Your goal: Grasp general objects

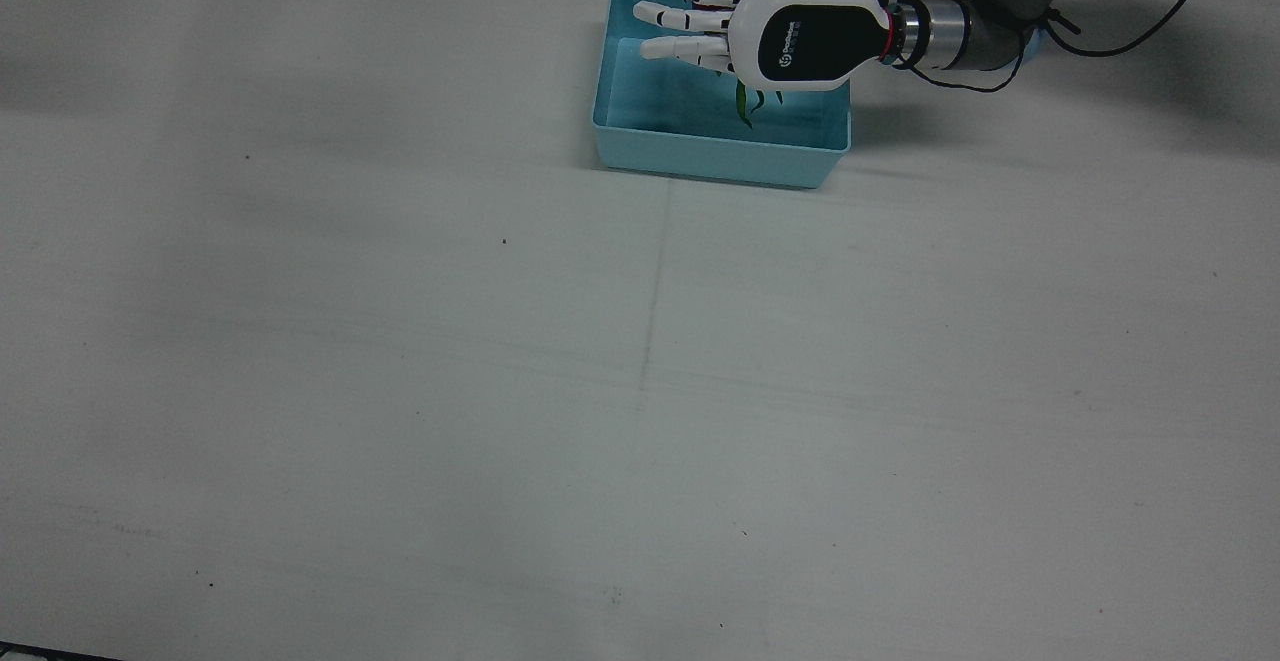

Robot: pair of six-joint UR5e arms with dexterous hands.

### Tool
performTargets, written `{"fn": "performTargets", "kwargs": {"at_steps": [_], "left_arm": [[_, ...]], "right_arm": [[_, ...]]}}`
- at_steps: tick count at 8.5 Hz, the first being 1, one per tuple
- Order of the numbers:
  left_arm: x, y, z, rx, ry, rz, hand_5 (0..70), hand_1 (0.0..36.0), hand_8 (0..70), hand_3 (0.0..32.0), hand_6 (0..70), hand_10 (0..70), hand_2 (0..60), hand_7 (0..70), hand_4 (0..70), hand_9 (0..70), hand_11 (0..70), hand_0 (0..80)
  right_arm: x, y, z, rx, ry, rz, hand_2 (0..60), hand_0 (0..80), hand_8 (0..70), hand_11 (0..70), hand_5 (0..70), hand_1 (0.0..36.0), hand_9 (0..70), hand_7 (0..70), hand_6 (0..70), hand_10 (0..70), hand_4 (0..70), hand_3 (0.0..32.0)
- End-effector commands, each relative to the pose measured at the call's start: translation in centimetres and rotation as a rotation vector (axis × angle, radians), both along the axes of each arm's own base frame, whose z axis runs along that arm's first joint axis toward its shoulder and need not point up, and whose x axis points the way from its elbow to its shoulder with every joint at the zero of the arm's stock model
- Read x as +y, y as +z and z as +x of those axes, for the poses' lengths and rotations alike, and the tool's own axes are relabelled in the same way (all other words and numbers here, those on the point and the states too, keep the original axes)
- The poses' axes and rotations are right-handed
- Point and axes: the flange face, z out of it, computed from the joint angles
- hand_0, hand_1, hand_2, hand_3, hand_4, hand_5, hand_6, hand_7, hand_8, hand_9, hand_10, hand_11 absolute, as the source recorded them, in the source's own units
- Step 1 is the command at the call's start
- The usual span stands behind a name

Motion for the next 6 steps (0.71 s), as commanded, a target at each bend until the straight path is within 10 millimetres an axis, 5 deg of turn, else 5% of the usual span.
{"fn": "performTargets", "kwargs": {"at_steps": [1,3,4,6], "left_arm": [[-0.58,0.54,-0.63,-0.006,-0.004,-0.006,0.0,9.4,0.0,0.0,4.5,5.2,0.0,13.1,9.8,1.2,8.8,47.3],[-0.61,0.67,-0.63,-0.007,-0.007,-0.008,0.0,8.7,0.0,1.6,1.9,2.4,0.0,7.1,8.3,0.0,4.6,46.6],[-0.6,0.35,-0.69,0.005,-0.007,-0.005,0.0,6.7,0.0,6.6,0.0,0.9,0.0,7.0,3.4,0.0,2.3,44.5],[-0.75,0.17,-0.73,0.026,-0.005,-0.004,0.0,11.6,0.0,10.0,0.0,3.1,0.0,10.3,0.1,0.6,6.2,46.7]], "right_arm": [[0.0,0.0,0.0,-0.001,0.0,0.0,0.0,0.0,0.0,0.0,0.0,0.0,0.0,0.0,0.0,0.0,0.0,0.0],[0.0,0.0,0.0,0.001,0.0,0.0,0.0,0.0,0.0,0.0,0.0,0.0,0.0,0.0,0.0,0.0,0.0,0.0],[0.0,0.0,0.0,0.001,0.0,0.0,0.0,0.0,0.0,0.0,0.0,0.0,0.0,0.0,0.0,0.0,0.0,0.0],[0.0,0.0,0.0,0.001,0.0,0.0,0.0,0.0,0.0,0.0,0.0,0.0,0.0,0.0,0.0,0.0,0.0,0.0]]}}
